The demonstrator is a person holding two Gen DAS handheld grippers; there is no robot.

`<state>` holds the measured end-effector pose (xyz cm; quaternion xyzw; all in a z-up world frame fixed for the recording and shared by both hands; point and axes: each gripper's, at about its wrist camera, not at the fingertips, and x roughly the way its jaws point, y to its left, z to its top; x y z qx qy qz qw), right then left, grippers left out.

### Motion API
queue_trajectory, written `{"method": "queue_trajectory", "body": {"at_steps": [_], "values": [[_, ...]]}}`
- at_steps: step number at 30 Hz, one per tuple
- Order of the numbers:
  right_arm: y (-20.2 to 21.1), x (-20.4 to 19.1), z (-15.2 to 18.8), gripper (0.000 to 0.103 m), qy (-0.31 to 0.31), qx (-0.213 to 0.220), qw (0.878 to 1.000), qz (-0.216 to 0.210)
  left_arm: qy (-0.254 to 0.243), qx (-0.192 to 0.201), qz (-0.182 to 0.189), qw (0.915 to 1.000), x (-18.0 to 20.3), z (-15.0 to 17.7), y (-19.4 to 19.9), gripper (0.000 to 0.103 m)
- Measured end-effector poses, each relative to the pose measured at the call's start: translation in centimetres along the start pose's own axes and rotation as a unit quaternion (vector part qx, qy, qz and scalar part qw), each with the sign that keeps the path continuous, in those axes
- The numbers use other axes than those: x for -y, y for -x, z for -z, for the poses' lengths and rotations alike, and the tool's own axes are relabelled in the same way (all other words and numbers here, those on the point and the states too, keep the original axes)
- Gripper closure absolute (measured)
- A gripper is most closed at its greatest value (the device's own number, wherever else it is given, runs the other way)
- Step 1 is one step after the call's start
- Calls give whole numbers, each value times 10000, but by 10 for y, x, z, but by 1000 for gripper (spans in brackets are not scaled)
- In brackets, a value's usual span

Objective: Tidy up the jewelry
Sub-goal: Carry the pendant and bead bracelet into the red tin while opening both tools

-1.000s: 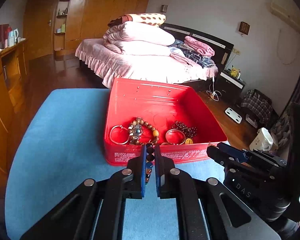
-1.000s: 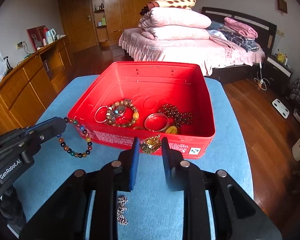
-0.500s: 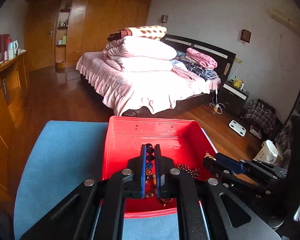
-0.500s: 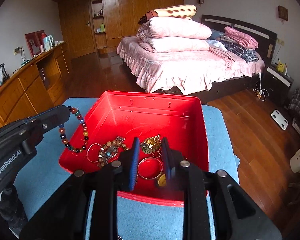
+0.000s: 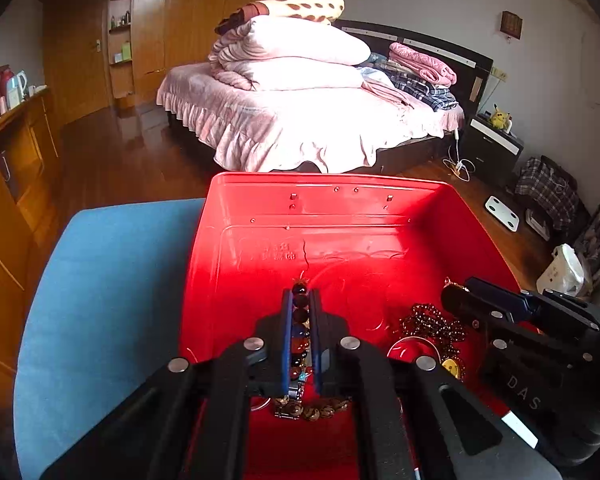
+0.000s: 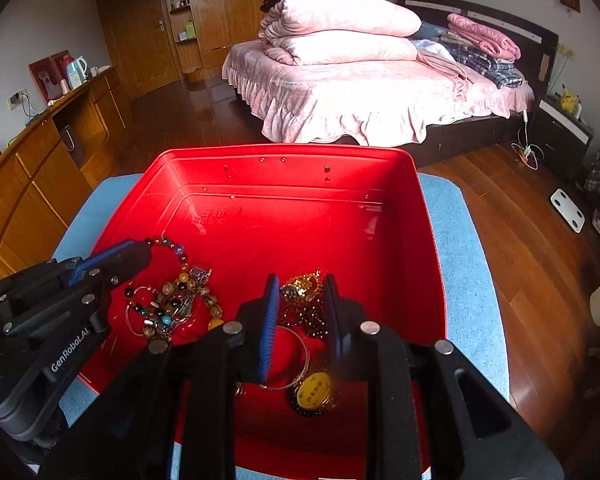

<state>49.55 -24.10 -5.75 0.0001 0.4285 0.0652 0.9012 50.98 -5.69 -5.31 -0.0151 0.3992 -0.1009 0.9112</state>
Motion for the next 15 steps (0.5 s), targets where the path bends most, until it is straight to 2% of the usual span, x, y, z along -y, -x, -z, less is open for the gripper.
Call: {"method": "queue_trajectory", "body": {"at_steps": [1,3,7,9,15], "values": [[0,1,0,80,-36,21,10000,13,19,-37,-17,10000,0,1,-1,94],[2,1,2,72,-38,82,10000,32,46,-60,-55,10000,-3,4,-2,83],[7,0,2,71,-25,167,9998,76,77,-30,-111,9999,-6,9,1,78],[10,2,2,70,-10,209,9997,88,67,28,-140,9999,-6,11,5,72],[22,2,3,70,4,342,9994,113,9,249,-155,9996,-5,14,24,62]]}}
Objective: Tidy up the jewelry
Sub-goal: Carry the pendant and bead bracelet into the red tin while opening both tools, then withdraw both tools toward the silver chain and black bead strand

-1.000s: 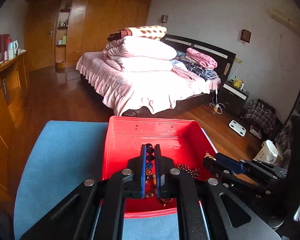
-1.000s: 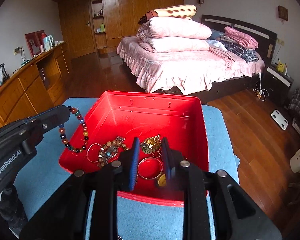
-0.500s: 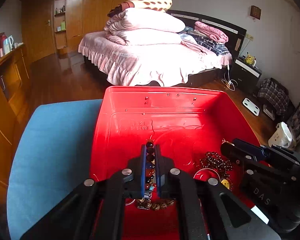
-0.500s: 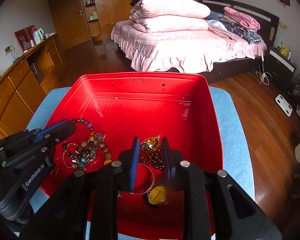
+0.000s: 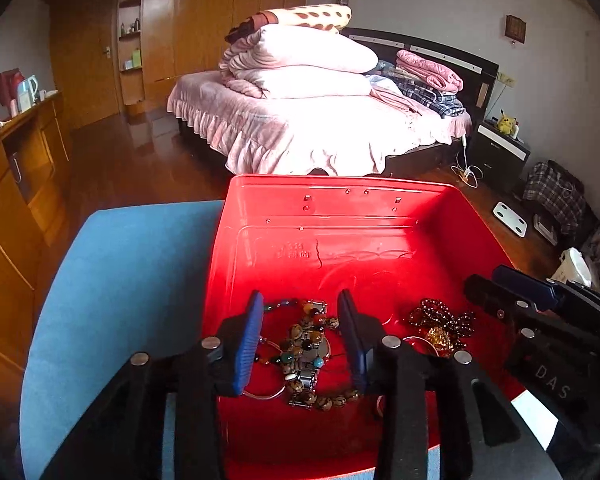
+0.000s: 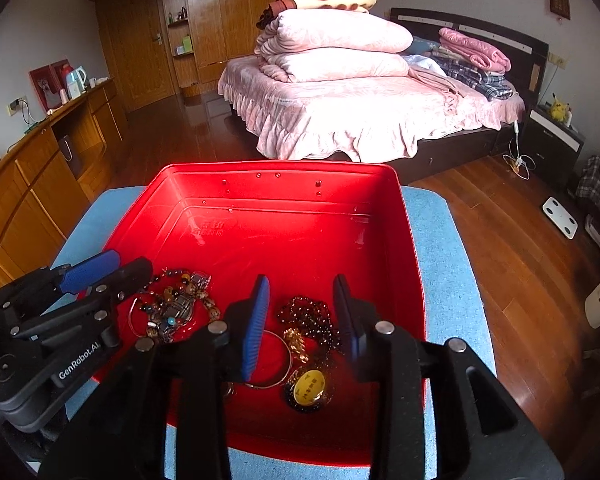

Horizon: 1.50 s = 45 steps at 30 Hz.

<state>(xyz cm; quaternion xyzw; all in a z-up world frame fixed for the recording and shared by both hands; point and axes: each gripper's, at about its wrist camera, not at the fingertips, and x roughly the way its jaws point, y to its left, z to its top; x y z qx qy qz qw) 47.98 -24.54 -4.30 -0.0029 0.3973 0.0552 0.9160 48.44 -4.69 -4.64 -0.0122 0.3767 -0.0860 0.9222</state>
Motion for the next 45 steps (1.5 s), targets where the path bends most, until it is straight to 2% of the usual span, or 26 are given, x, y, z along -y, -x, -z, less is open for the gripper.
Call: {"method": "queue_trajectory", "body": {"at_steps": [8,16,22,26,31,34,45], "values": [[29,0,18,68,25,159,9999,58,7,235,-31,9997,-3,13,36,60],[65,1,66,67,-66,310,9995,29,16,360,-32,9993,-7,52,76,59],[81,5,110,67,-263,201,9995,-3,-16,128,-52,9999,-4,92,88,58],[93,5,137,63,-343,143,9993,69,-83,34,-108,9999,-3,123,97,49],[108,-3,166,63,-283,90,9994,189,-204,-143,-69,9997,1,156,109,44],[116,-12,178,60,-222,82,9996,164,-264,-171,-147,9994,2,169,118,41],[131,-46,198,59,38,53,10000,-70,-189,-50,-241,9995,-9,194,151,37]]}}
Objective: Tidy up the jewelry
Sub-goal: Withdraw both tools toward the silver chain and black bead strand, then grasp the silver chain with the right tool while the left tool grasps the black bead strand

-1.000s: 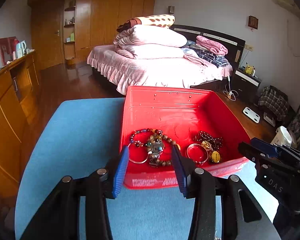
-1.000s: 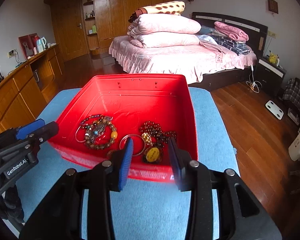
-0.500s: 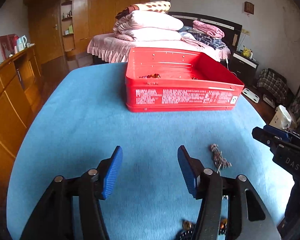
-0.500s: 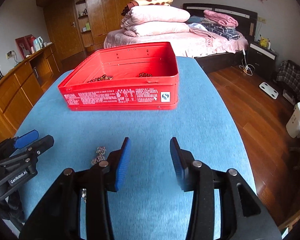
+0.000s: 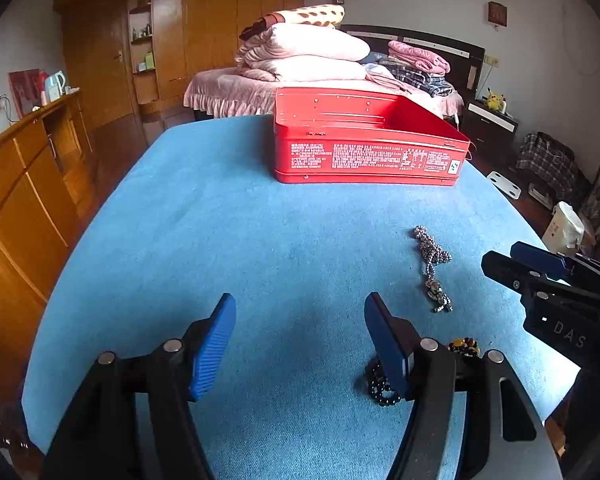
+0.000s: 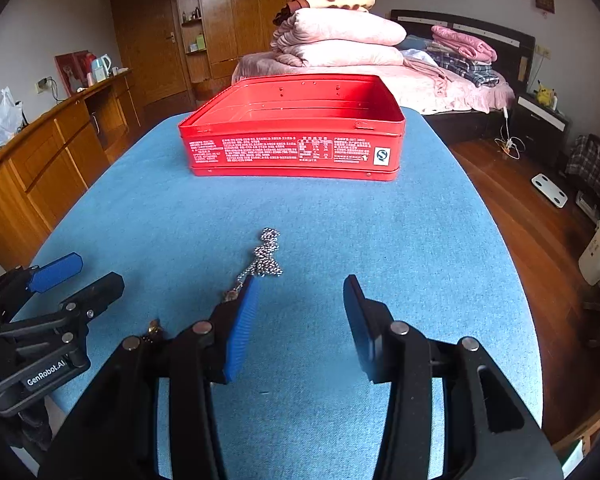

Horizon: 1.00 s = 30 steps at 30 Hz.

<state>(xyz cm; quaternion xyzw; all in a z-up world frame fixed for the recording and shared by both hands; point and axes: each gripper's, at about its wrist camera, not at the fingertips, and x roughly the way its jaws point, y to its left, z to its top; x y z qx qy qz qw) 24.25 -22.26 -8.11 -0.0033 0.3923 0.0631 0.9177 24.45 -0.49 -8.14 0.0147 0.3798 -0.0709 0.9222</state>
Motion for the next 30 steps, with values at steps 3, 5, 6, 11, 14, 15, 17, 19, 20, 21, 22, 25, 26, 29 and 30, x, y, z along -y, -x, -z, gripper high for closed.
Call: {"method": "queue_trajectory", "body": {"at_steps": [3,5,6,11,14,15,17,19,20,21,22,25,26,29,30], "values": [[0,-6,0,59,35,-7,10000,-52,-22,-8,-25,10000,-2,4,1,37],[-1,-7,0,59,31,-21,9999,-112,20,-25,-32,10000,-5,5,0,37],[-2,-6,-1,59,12,-34,9999,-153,46,-39,-45,10000,-7,5,-1,37],[-13,11,-3,59,-200,-200,9995,-165,159,-72,-199,9997,-21,6,-8,37],[-20,19,0,59,-286,-322,9988,-242,221,-77,-306,9993,-29,5,-12,37],[-23,21,1,59,-326,-368,9984,-296,249,-76,-339,9991,-32,5,-14,37],[-27,22,1,59,-374,-432,9974,-429,286,-70,-362,9989,-38,6,-16,37],[-29,18,-2,59,-344,-456,9972,-476,321,-71,-358,9988,-43,7,-17,37],[-30,15,-4,59,-302,-461,9973,-483,341,-67,-353,9988,-45,8,-17,37],[-31,11,-5,59,-262,-459,9973,-508,355,-65,-350,9987,-46,9,-17,37],[-32,8,-8,59,-234,-464,9971,-551,373,-63,-350,9987,-48,9,-18,37],[-40,-3,-15,59,-139,-530,9967,-596,422,-59,-347,9985,-53,10,-18,37],[-43,-7,-17,59,-104,-551,9967,-585,433,-57,-349,9984,-55,10,-18,37],[-55,-14,-23,59,-23,-643,9965,-525,440,-45,-344,9984,-59,12,-18,36],[-58,-17,-24,59,26,-646,9970,-433,445,-42,-343,9984,-60,12,-17,35]]}}
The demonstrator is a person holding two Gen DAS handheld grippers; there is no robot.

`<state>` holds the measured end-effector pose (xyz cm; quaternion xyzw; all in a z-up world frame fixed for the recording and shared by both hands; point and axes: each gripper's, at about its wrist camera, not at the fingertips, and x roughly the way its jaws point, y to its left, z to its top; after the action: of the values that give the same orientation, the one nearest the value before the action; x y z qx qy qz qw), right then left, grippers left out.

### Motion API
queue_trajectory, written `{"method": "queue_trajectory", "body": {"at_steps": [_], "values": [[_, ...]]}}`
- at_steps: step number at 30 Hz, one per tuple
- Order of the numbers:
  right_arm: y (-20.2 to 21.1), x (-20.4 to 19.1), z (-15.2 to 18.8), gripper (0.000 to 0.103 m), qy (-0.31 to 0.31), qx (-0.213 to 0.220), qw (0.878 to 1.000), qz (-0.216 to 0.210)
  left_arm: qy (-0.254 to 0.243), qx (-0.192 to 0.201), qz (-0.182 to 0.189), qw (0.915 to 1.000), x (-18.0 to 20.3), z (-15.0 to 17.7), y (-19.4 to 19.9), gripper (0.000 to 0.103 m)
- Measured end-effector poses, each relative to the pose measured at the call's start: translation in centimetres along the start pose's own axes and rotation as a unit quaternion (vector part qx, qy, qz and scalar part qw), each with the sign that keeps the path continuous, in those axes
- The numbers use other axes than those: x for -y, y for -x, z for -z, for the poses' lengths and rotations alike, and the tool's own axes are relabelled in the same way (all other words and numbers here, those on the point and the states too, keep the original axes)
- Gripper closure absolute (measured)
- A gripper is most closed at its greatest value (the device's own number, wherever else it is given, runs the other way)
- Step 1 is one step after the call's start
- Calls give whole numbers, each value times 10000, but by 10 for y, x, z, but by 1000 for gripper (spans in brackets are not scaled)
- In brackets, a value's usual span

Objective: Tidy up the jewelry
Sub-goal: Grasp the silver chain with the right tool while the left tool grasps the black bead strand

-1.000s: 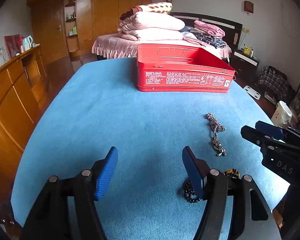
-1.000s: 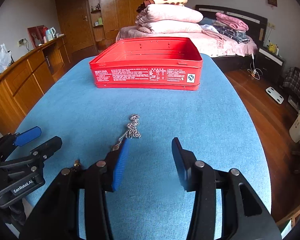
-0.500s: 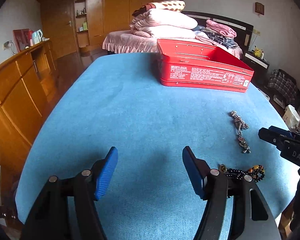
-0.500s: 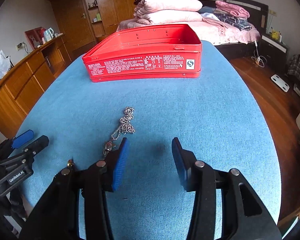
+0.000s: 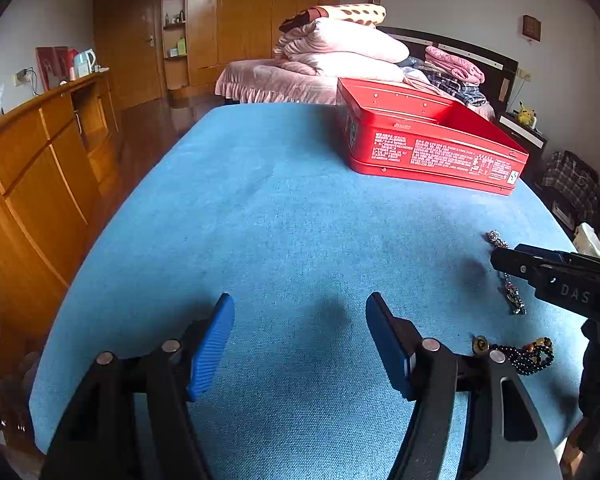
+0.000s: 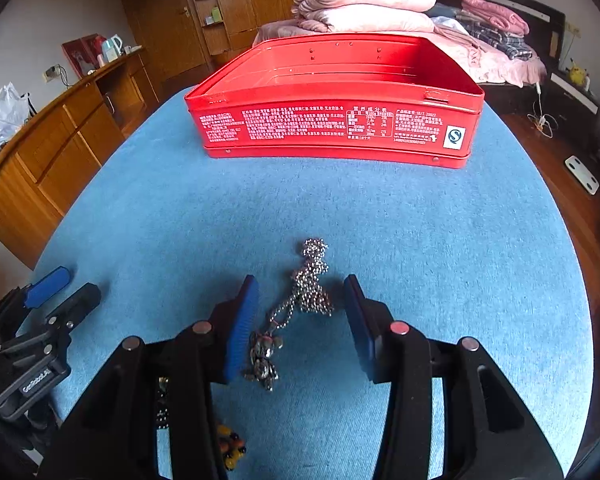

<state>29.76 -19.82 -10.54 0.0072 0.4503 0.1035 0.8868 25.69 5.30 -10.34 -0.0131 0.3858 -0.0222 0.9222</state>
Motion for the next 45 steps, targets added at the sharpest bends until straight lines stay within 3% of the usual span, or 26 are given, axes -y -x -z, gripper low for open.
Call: {"method": "queue_trajectory", "body": {"at_steps": [3,5,8,9,19,23,30,35,42,45], "values": [[-6,-8,-2,62,185,-14,9994,296,35,-4,14,10000,-1,0,0,34],[-6,-13,1,70,342,8,9983,481,27,-1,27,10000,-2,1,0,34],[-3,-12,7,87,387,44,9986,348,17,-11,63,10000,0,1,1,33],[-2,-10,8,88,396,40,9987,307,7,-19,80,10000,2,1,1,33],[30,31,22,89,-73,160,9993,337,-364,-73,648,9972,40,2,9,33],[48,51,28,89,-259,283,9984,415,-665,-208,1145,9910,60,6,14,33],[57,71,39,89,-512,318,9974,392,-1137,-443,1672,9783,83,16,24,33],[54,75,40,90,-598,310,9972,322,-1446,-557,1718,9729,95,21,19,33],[53,75,41,90,-624,284,9973,273,-1625,-440,1480,9745,108,12,-1,34],[51,76,42,90,-646,259,9972,255,-1529,-303,1356,9784,111,5,-9,47]]}}
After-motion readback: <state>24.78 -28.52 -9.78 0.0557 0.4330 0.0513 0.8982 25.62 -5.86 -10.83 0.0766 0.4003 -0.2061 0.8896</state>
